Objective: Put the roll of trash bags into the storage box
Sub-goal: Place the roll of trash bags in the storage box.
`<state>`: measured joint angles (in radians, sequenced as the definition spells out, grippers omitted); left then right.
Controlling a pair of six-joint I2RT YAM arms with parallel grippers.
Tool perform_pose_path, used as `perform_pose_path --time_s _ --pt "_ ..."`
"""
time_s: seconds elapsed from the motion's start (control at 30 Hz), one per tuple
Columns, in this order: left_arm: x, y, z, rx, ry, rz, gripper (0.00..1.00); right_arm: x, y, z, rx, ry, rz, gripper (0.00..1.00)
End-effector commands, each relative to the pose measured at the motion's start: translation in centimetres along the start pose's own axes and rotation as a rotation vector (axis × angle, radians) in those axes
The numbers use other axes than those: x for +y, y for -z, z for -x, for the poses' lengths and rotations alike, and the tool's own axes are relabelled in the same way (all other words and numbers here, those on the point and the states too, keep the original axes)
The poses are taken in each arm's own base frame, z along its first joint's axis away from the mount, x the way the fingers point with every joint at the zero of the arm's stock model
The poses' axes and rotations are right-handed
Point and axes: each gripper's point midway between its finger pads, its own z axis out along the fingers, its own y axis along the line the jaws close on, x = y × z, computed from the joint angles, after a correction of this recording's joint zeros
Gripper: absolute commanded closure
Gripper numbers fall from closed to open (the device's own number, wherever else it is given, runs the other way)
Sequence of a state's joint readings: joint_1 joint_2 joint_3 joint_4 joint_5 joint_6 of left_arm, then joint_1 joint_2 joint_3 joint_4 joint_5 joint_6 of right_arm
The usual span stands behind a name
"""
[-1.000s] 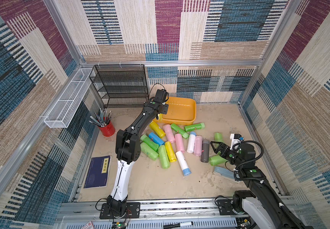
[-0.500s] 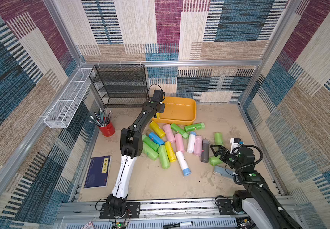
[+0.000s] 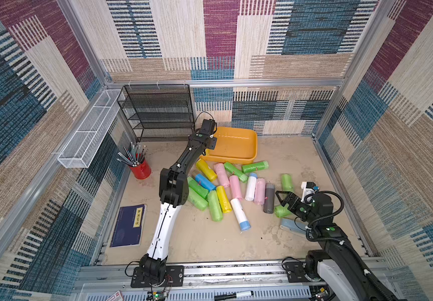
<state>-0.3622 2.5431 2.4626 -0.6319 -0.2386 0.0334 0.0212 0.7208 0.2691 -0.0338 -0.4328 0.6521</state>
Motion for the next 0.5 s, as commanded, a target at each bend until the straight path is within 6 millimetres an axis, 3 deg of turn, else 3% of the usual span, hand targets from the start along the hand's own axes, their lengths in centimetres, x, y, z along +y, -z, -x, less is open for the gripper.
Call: perform_pose_path --time_s 0.0,0.13,0.33,0.47 --pt "0.5 -0.4 0.0 -0.009 -0.022 0.035 0.62 -0.7 0.3 1.2 -0.032 0.064 -0.077 0.01" --pt "0.5 -0.2 -0.5 0.006 -0.018 0.035 0.57 -0.7 0.7 2.0 -0.030 0.124 -0.127 0.01" --pt "0.5 1.0 -0.7 0.015 -0.005 0.018 0.30 -0.6 0.7 2.4 -0.015 0.129 -0.150 0.01" --pt "0.9 1.8 -0.5 0.011 -0.010 0.027 0.25 -0.8 0.4 2.4 0.020 0.131 -0.177 0.01"
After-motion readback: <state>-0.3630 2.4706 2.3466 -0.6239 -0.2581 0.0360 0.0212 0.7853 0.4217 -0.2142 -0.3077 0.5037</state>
